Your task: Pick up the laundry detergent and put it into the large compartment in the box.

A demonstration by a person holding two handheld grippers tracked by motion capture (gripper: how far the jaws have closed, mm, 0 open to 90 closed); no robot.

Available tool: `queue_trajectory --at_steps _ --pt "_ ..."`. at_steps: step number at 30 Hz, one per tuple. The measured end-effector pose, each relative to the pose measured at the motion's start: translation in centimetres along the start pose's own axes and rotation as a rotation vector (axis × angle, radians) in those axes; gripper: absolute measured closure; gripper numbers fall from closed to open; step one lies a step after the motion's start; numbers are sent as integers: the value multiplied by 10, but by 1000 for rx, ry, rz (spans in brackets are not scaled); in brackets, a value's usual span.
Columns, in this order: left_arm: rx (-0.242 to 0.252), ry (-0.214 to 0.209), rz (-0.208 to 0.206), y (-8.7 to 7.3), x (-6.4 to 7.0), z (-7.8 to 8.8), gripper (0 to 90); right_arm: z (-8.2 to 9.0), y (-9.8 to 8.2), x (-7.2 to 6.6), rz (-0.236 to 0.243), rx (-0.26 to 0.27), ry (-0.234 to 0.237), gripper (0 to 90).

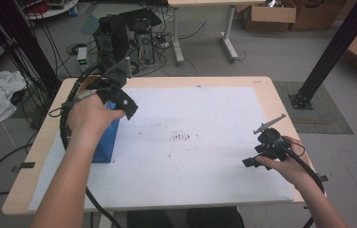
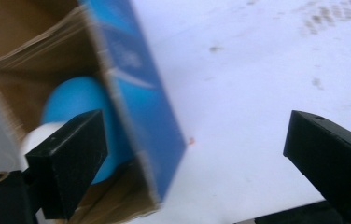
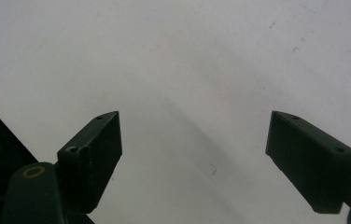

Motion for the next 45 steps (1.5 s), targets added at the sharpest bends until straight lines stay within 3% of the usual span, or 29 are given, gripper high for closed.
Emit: queue_trajectory --at_steps 12,22,28,45 --pt "-4 -4 -167 15 65 -8 15 8 -3 2 -7 7 -12 183" --pt "-8 -15 -250 24 100 -27 1 9 -7 5 -14 10 -12 182" --pt "-22 -21 -268 28 110 -38 1 8 -9 6 -14 7 -13 181" --pt "-29 -25 -267 29 108 -43 1 5 -9 7 -16 2 -9 180"
Point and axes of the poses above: each handheld gripper's, and its own axes: z roughly backward along the jaws, y roughly out of its top, x roughly to its right, the point moved 8 cm from there along -z, roughly forward along the jaws, and after that the axes turned 11 degrees about -x, right-handed, at the moved point
